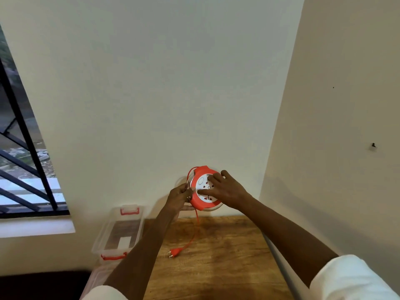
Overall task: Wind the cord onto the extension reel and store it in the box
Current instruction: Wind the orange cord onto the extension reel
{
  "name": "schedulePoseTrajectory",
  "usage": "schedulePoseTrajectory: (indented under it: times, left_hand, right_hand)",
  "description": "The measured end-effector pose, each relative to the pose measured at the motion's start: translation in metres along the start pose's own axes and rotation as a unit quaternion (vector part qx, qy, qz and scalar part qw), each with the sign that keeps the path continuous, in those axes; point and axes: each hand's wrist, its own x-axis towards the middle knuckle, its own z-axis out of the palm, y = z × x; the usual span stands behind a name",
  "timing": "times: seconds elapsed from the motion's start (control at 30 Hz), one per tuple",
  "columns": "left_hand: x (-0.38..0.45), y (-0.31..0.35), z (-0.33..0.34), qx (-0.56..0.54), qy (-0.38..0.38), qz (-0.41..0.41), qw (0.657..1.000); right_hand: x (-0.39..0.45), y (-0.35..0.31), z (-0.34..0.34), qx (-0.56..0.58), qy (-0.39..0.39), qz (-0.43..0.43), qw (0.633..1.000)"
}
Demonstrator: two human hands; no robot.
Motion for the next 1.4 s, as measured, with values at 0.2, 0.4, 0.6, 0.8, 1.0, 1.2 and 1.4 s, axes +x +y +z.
schedulePoseTrajectory:
  times: [0.2, 0.4, 0.6, 0.8, 1.0, 1.2, 1.4]
  left_hand:
    - [0.0, -0.01, 0.022, -0.072, 0.042, 0.007, 0.996]
    - [-0.007, -0.021, 0.065, -0.178, 0.113, 0.033, 0.977]
    - [-0.021, -0.03, 0.087, -0.187, 0.141, 0.017, 0.972]
    - [-0.031, -0.036, 0.093, -0.139, 0.153, 0.044, 0.977]
    - [-0.028, -0.036, 0.078, -0.107, 0.168, 0.043, 0.979]
    - [-0.023, -0.022, 0.048, 0.0, 0.164, 0.018, 0.986]
    - [-0.033, -0.011, 0.034, 0.092, 0.09, 0.026, 0.991]
  right_hand:
    - [0.007, 0.002, 0.012, -0.02, 0.006, 0.061, 0.998]
    - [0.017, -0.014, 0.015, 0.306, 0.038, 0.374, 0.875]
    - [0.017, -0.026, 0.017, 0.532, 0.036, 0.531, 0.659]
    - [0.011, -0.035, 0.029, 0.781, 0.073, 0.57, 0.247]
    - [-0.009, -0.021, 0.041, 0.739, 0.033, 0.503, 0.447]
    - [-0.032, 0.004, 0.047, 0.363, 0.051, 0.194, 0.91]
    - [-0.031, 0.009, 0.041, 0.189, -0.01, -0.033, 0.981]
